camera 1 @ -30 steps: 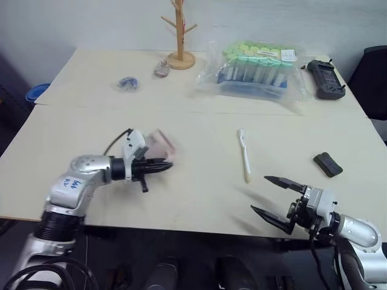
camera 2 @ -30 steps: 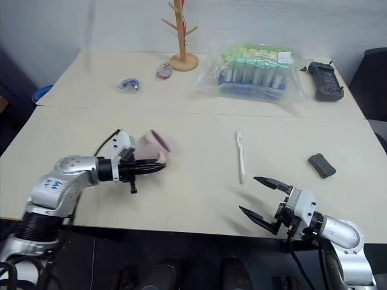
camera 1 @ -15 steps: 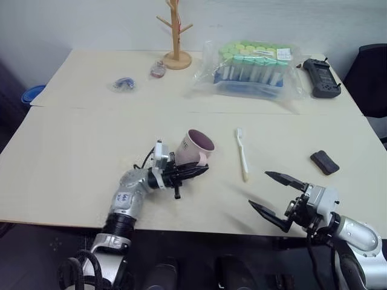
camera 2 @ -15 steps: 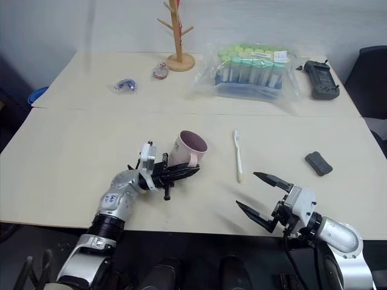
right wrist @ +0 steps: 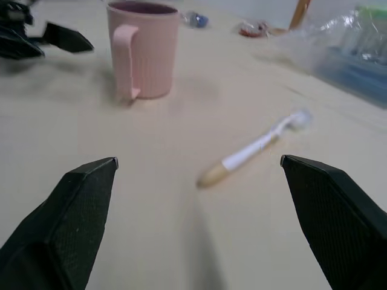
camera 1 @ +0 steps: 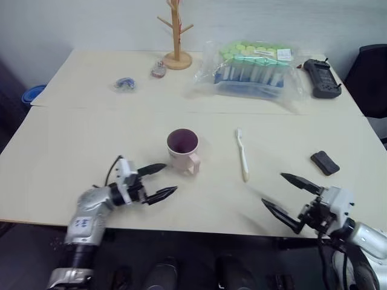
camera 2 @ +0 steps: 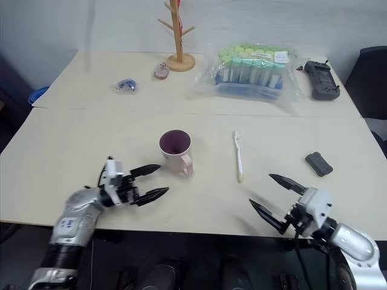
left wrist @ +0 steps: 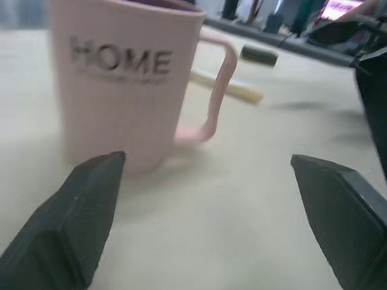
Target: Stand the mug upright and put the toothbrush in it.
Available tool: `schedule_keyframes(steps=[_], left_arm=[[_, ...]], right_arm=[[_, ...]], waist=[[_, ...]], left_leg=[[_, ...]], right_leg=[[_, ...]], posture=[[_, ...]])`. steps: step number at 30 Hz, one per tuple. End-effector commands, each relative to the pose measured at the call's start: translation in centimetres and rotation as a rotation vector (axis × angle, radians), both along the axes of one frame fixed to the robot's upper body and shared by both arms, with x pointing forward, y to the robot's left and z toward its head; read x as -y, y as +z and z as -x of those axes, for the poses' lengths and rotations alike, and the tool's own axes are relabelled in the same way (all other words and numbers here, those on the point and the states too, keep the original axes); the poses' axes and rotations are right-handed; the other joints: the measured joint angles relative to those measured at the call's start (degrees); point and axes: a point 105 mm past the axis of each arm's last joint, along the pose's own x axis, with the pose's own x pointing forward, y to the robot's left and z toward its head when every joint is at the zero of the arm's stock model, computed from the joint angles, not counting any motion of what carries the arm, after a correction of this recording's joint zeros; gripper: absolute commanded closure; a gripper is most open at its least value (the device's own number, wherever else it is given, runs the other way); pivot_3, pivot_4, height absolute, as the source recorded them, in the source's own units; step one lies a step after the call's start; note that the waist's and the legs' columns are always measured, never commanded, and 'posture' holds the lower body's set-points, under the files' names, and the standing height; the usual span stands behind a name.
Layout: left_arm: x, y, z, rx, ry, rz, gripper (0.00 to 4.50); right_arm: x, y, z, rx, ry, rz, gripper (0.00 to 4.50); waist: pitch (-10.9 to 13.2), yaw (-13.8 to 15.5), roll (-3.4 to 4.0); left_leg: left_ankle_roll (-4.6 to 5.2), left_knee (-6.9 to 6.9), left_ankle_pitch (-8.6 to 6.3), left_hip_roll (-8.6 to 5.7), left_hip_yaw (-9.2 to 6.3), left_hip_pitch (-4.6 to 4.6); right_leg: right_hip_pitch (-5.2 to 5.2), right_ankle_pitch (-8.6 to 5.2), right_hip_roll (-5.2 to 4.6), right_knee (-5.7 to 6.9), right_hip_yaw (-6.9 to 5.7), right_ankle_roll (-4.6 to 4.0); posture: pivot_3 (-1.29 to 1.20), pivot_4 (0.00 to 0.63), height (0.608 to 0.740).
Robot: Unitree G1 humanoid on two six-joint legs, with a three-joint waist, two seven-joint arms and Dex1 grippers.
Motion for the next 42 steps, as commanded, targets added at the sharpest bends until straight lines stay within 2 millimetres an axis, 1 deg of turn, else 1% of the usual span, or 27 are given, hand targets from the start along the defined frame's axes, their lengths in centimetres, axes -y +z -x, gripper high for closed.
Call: schedule_keyframes(steps=[1, 2, 4, 5, 6, 8, 10, 11, 12, 13, 15, 16, 17, 20, 21, 23, 25, 26, 27, 29, 31, 35, 37, 38, 39, 41, 42], left_arm=[[-2.7, 2.4, 1.0, 0.082, 0.060, -0.023, 0.01], [-4.2, 3.1, 1.5, 0.094, 0.097, -0.040, 0.01], [-5.8, 3.9, 2.2, 0.107, 0.133, -0.061, 0.01], [-6.7, 4.3, 2.5, 0.113, 0.150, -0.080, 0.01], [-7.2, 4.6, 2.7, 0.115, 0.159, -0.092, 0.01], [-7.8, 5.0, 3.2, 0.120, 0.162, -0.120, 0.01], [-8.0, 5.0, 3.8, 0.101, 0.143, -0.144, 0.01], [-8.0, 5.0, 4.0, 0.094, 0.136, -0.150, 0.01], [-8.0, 5.0, 4.0, 0.097, 0.136, -0.164, 0.01], [-8.0, 4.9, 4.0, 0.102, 0.138, -0.172, 0.01], [-7.5, 4.9, 4.1, 0.106, 0.128, -0.175, 0.01], [-7.2, 4.9, 4.0, 0.109, 0.122, -0.172, 0.01], [-6.8, 4.9, 4.0, 0.112, 0.118, -0.166, 0.01], [-5.9, 4.9, 3.9, 0.125, 0.113, -0.145, 0.01], [-5.6, 4.9, 3.9, 0.126, 0.112, -0.142, 0.01], [-5.2, 4.8, 4.0, 0.126, 0.108, -0.139, 0.01], [-4.9, 4.7, 4.2, 0.129, 0.106, -0.139, 0.01], [-4.9, 4.7, 4.3, 0.130, 0.106, -0.139, 0.00], [-4.9, 5.0, 4.4, 0.139, 0.114, -0.136, 0.00], [-4.9, 5.4, 4.6, 0.147, 0.122, -0.130, 0.00], [-5.0, 5.7, 4.9, 0.146, 0.119, -0.133, 0.00], [-4.7, 6.3, 5.4, 0.131, 0.098, -0.106, 0.00], [-4.5, 6.4, 5.4, 0.129, 0.085, -0.107, 0.00], [-4.4, 6.5, 5.4, 0.130, 0.081, -0.104, 0.00], [-4.3, 6.6, 5.3, 0.131, 0.078, -0.099, 0.00], [-4.2, 7.0, 5.0, 0.137, 0.083, -0.080, 0.00], [-4.1, 7.2, 4.9, 0.138, 0.093, -0.063, 0.00]], right_arm=[[2.4, 0.5, 1.4, 0.040, -0.066, 0.058, 0.00], [3.4, 0.2, 2.1, 0.031, -0.099, 0.085, 0.00], [4.3, -0.1, 2.8, 0.021, -0.127, 0.111, 0.00], [4.2, -0.2, 2.8, 0.000, -0.121, 0.111, 0.00], [4.1, -0.2, 2.7, -0.014, -0.113, 0.109, 0.00], [2.8, 0.3, 2.0, -0.040, -0.069, 0.106, 0.00], [0.9, 0.7, -0.8, -0.140, -0.070, 0.136, 0.00], [0.5, 0.7, -1.7, -0.184, -0.092, 0.165, 0.00], [0.2, 0.6, -3.2, -0.248, -0.131, 0.211, 0.00], [0.2, 0.5, -4.1, -0.288, -0.164, 0.244, 0.00], [-1.7, 1.8, -7.1, -0.327, -0.172, 0.240, 0.00], [-2.6, 2.5, -8.2, -0.353, -0.168, 0.212, 0.00], [-3.4, 2.7, -9.3, -0.412, -0.172, 0.213, 0.00], [-4.9, 2.6, -11.3, -0.569, -0.193, 0.221, 0.00], [-5.3, 2.7, -11.9, -0.597, -0.203, 0.209, 0.00], [-5.8, 2.5, -13.2, -0.616, -0.227, 0.255, 0.00], [-5.6, 2.0, -14.3, -0.632, -0.266, 0.301, 0.00], [-5.5, 1.7, -14.7, -0.642, -0.283, 0.312, 0.37], [-5.2, 1.4, -14.9, -0.652, -0.291, 0.333, 0.59], [-4.7, 1.1, -15.4, -0.658, -0.308, 0.342, 1.26], [-4.8, 1.1, -15.6, -0.656, -0.294, 0.344, 2.05], [-5.5, 1.1, -15.9, -0.666, -0.258, 0.316, 3.41], [-5.5, 1.4, -16.0, -0.636, -0.230, 0.284, 3.88], [-5.9, 2.0, -16.1, -0.594, -0.187, 0.255, 4.13], [-6.3, 2.6, -16.1, -0.559, -0.143, 0.218, 4.26], [-7.4, 4.7, -16.3, -0.428, -0.047, 0.105, 4.35], [-8.2, 6.2, -16.0, -0.342, 0.023, 0.037, 4.35]], waist=[[0.0, 0.0, 0.00], [0.0, 0.0, -0.01], [0.0, 0.0, 0.00], [0.0, 0.0, 0.00], [0.0, -0.1, 0.02], [0.0, -0.3, 0.07], [0.0, -1.1, 0.07], [0.0, -1.5, 0.08], [0.0, -1.6, 0.09], [0.0, -1.5, 0.10], [0.0, -1.4, 0.10], [0.0, -1.4, 0.10], [0.0, -1.5, 0.13], [0.0, -1.1, 0.12], [0.0, -1.1, 0.08], [0.0, -1.3, 0.07], [0.0, -1.5, 0.07], [0.0, -1.5, 0.05], [0.0, -1.6, 0.02], [0.0, -1.6, 0.00], [-0.1, -1.6, -0.01], [-0.1, -1.5, -0.05], [-0.1, -1.5, -0.09], [-0.1, -1.5, -0.09], [-0.1, -1.5, -0.10], [-0.1, -1.5, -0.10], [-0.1, -1.6, -0.10]], left_leg=[[0.02, 0.01, -0.01, -0.01, 0.01, 0.00], [0.03, 0.01, -0.02, 0.00, 0.01, 0.00], [0.05, -0.04, -0.04, 0.02, 0.00, 0.00], [0.06, -0.09, -0.04, 0.02, -0.01, 0.01], [0.07, -0.08, -0.05, 0.02, -0.01, 0.02], [0.12, -0.07, -0.08, 0.03, 0.03, 0.04], [0.23, -0.06, -0.14, 0.03, 0.09, 0.06], [0.27, -0.06, -0.17, 0.07, 0.10, 0.05], [0.26, -0.05, -0.16, 0.09, 0.11, 0.05], [0.25, -0.07, -0.16, 0.09, 0.10, 0.03], [0.10, -0.12, -0.12, 0.15, -0.02, -0.06], [0.06, -0.13, -0.13, 0.19, -0.06, -0.11], [0.04, -0.12, -0.13, 0.20, -0.07, -0.17], [0.02, -0.02, -0.11, 0.19, -0.11, -0.63], [0.01, 0.04, -0.09, 0.17, -0.13, -0.97], [0.01, 0.05, -0.09, 0.14, -0.11, -1.12], [0.01, 0.00, -0.10, 0.09, -0.04, -1.18], [0.03, 0.02, -0.10, 0.09, 0.00, -1.19], [0.03, 0.06, -0.10, 0.08, 0.01, -1.19], [0.04, 0.15, -0.10, 0.08, 0.05, -1.14], [0.08, 0.17, -0.05, 0.08, 0.08, -0.99], [0.07, 0.14, 0.07, 0.08, 0.07, -0.91], [0.07, 0.14, 0.07, 0.08, 0.07, -0.90], [0.07, 0.13, 0.07, 0.08, 0.08, -0.90], [0.07, 0.13, 0.06, 0.07, 0.08, -0.91], [0.08, 0.10, 0.06, 0.07, 0.09, -0.94], [0.08, 0.08, 0.06, 0.07, 0.11, -0.96]], right_leg=[[0.01, 0.00, -0.01, 0.00, 0.00, 0.00], [0.03, 0.00, -0.01, -0.04, 0.00, 0.00], [0.04, 0.00, -0.01, -0.08, -0.01, 0.00], [0.04, 0.00, -0.01, -0.14, -0.01, -0.01], [0.05, 0.00, -0.02, -0.14, -0.01, -0.01], [0.08, 0.00, -0.03, -0.16, 0.04, -0.03], [0.08, 0.04, -0.04, -0.16, 0.10, -0.06], [0.08, 0.06, -0.04, -0.17, 0.09, -0.10], [0.05, 0.08, -0.04, -0.17, 0.10, -0.13], [0.01, 0.08, -0.03, -0.17, 0.07, -0.13], [-0.08, 0.05, -0.01, -0.24, -0.06, -0.18], [-0.11, 0.04, 0.03, -0.28, -0.09, -0.21], [-0.16, 0.03, 0.03, -0.31, -0.12, -0.23], [-0.52, 0.04, 0.02, -0.30, -0.15, -0.22], [-0.82, 0.05, 0.00, -0.25, -0.17, -0.20], [-0.97, 0.06, 0.00, -0.24, -0.17, -0.19], [-1.04, 0.06, -0.03, -0.22, -0.15, -0.19], [-1.07, 0.06, -0.03, -0.21, -0.13, -0.18], [-1.07, 0.06, -0.04, -0.23, -0.14, -0.17], [-1.01, 0.09, -0.04, -0.20, -0.11, -0.13], [-0.89, 0.13, -0.03, -0.13, -0.06, -0.08], [-0.87, 0.24, -0.03, -0.03, -0.04, -0.11], [-0.87, 0.24, -0.03, -0.03, -0.04, -0.11], [-0.87, 0.24, -0.03, -0.04, -0.01, -0.11], [-0.87, 0.25, -0.03, -0.06, -0.01, -0.10], [-0.89, 0.26, -0.03, -0.11, -0.02, -0.08], [-0.92, 0.26, -0.02, -0.10, 0.00, -0.08]], posture=[[0.00, 0.150, 0.740], [0.00, 0.150, 0.740], [0.00, 0.150, 0.740], [0.00, 0.150, 0.740], [0.00, 0.150, 0.740], [0.00, 0.150, 0.740], [0.00, 0.150, 0.740], [0.00, 0.150, 0.740], [0.00, 0.150, 0.740], [0.00, 0.150, 0.740], [0.00, 0.150, 0.740], [0.00, 0.150, 0.740], [0.00, 0.150, 0.740], [0.00, 0.150, 0.740], [0.00, 0.150, 0.740], [0.00, 0.150, 0.740], [0.00, 0.150, 0.740], [0.00, 0.150, 0.740], [0.00, 0.150, 0.740], [0.00, 0.150, 0.740], [0.00, 0.150, 0.740], [0.00, 0.150, 0.740], [0.00, 0.150, 0.740], [0.00, 0.150, 0.740], [0.00, 0.150, 0.740], [0.00, 0.150, 0.740], [0.00, 0.150, 0.740]])
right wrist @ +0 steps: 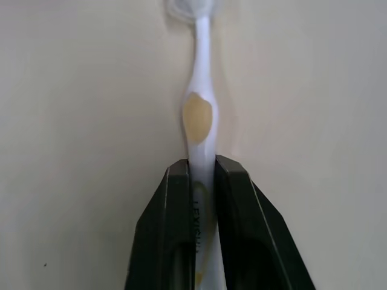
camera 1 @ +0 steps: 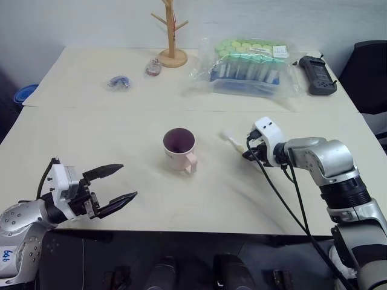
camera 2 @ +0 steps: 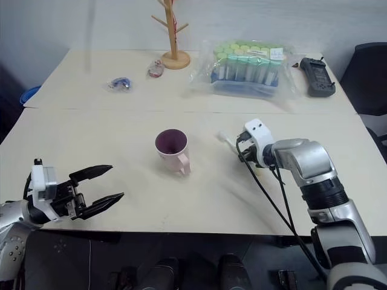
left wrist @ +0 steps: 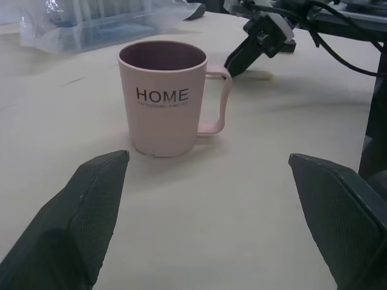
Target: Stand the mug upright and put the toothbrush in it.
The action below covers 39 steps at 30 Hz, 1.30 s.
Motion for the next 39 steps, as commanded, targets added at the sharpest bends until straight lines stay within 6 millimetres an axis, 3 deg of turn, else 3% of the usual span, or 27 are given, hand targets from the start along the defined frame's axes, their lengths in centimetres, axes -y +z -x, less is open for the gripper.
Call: schedule_keyframes(steps=[1, 4, 7, 10, 13, 18, 24, 28, 31, 32, 35, 39], left_arm=[[0.2, 1.6, -0.3, 0.048, 0.009, 0.048, 0.00], [-0.2, 1.8, -0.6, 0.039, 0.040, 0.102, 0.00], [-0.5, 1.6, -1.0, 0.025, 0.064, 0.127, 0.00], [-0.6, 1.2, -1.3, 0.018, 0.074, 0.129, 0.00], [-0.5, 1.0, -1.5, 0.021, 0.083, 0.136, 0.00], [-0.4, 1.1, -1.6, 0.039, 0.096, 0.138, 0.00], [-0.7, 1.0, -1.3, 0.045, 0.121, 0.135, 0.00], [-2.1, -0.1, -1.1, 0.019, 0.188, 0.058, 0.00], [-3.4, -1.2, -0.9, -0.027, 0.253, -0.029, 0.00], [-3.6, -1.2, -0.7, -0.020, 0.255, -0.044, 0.00], [-4.5, -2.4, -0.1, -0.015, 0.289, -0.169, 0.00], [-5.1, -3.3, 0.5, -0.003, 0.288, -0.245, 0.00]], right_arm=[[-3.0, 5.0, 0.6, 0.269, 0.195, -0.251, 4.35], [-6.0, 9.3, 2.1, 0.521, 0.346, -0.487, 4.35], [-9.3, 11.2, 3.0, 0.648, 0.421, -0.656, 4.35], [-13.2, 11.4, 3.8, 0.732, 0.505, -0.730, 4.35], [-16.3, 10.2, 3.8, 0.774, 0.537, -0.737, 4.35], [-18.3, 8.1, 2.8, 0.786, 0.505, -0.749, 4.35], [-18.3, 7.9, 3.4, 0.841, 0.567, -0.718, 2.46], [-13.0, 8.3, 4.7, 0.879, 0.638, -0.601, 1.18], [-8.3, 7.5, 5.9, 0.808, 0.655, -0.516, 0.16], [-7.2, 7.3, 6.1, 0.790, 0.649, -0.496, 0.03], [-1.5, 3.3, 7.8, 0.641, 0.695, -0.250, 0.03], [3.3, 0.2, 9.0, 0.548, 0.656, -0.096, 0.03]], waist=[[0.0, -0.4, 0.03], [0.0, -1.5, 0.08], [0.1, -1.9, 0.09], [0.1, -1.9, 0.10], [0.1, -1.9, 0.10], [0.1, -1.5, 0.10], [0.1, -1.9, 0.11], [0.1, -1.7, 0.12], [0.1, -1.1, 0.11], [0.1, -1.1, 0.11], [0.1, -1.1, 0.13], [0.1, -1.1, 0.13]], left_leg=[[0.00, -0.02, 0.00, 0.00, 0.01, -0.01], [-0.04, -0.08, 0.02, 0.07, 0.07, -0.01], [-0.08, -0.11, 0.02, 0.15, 0.10, 0.00], [-0.11, -0.10, 0.03, 0.17, 0.09, 0.01], [-0.12, -0.09, 0.03, 0.15, 0.09, 0.01], [-0.12, 0.00, 0.03, 0.07, 0.08, 0.01], [-0.14, -0.05, 0.04, 0.09, 0.07, 0.01], [-0.14, -0.09, 0.04, 0.10, 0.08, -0.01], [-0.11, -0.06, 0.02, 0.04, 0.02, -0.04], [-0.09, -0.03, 0.01, 0.03, 0.02, -0.03], [-0.08, -0.04, 0.00, 0.02, 0.05, 0.03], [0.00, -0.11, -0.04, 0.04, 0.15, 0.06]], right_leg=[[-0.04, 0.00, 0.02, 0.02, 0.00, 0.00], [-0.14, 0.00, 0.07, 0.16, 0.04, 0.01], [-0.21, 0.00, 0.16, 0.32, 0.04, 0.01], [-0.23, 0.00, 0.19, 0.32, 0.04, 0.01], [-0.25, 0.00, 0.19, 0.33, 0.03, 0.01], [-0.23, 0.00, 0.13, 0.37, 0.01, 0.00], [-0.27, 0.00, 0.13, 0.41, 0.02, 0.01], [-0.27, 0.00, 0.13, 0.41, 0.02, 0.00], [-0.18, 0.00, 0.04, 0.20, -0.02, 0.01], [-0.15, 0.00, 0.03, 0.09, -0.01, 0.01], [-0.10, 0.00, 0.03, 0.10, 0.01, 0.01], [-0.05, 0.00, 0.04, -0.07, 0.04, 0.01]], posture=[[0.00, 0.150, 0.740], [0.00, 0.150, 0.740], [0.00, 0.150, 0.740], [0.00, 0.150, 0.740], [0.00, 0.150, 0.740], [0.00, 0.150, 0.740], [0.00, 0.150, 0.740], [0.00, 0.150, 0.740], [0.00, 0.150, 0.740], [0.00, 0.150, 0.740], [0.00, 0.150, 0.740], [0.00, 0.150, 0.740]])
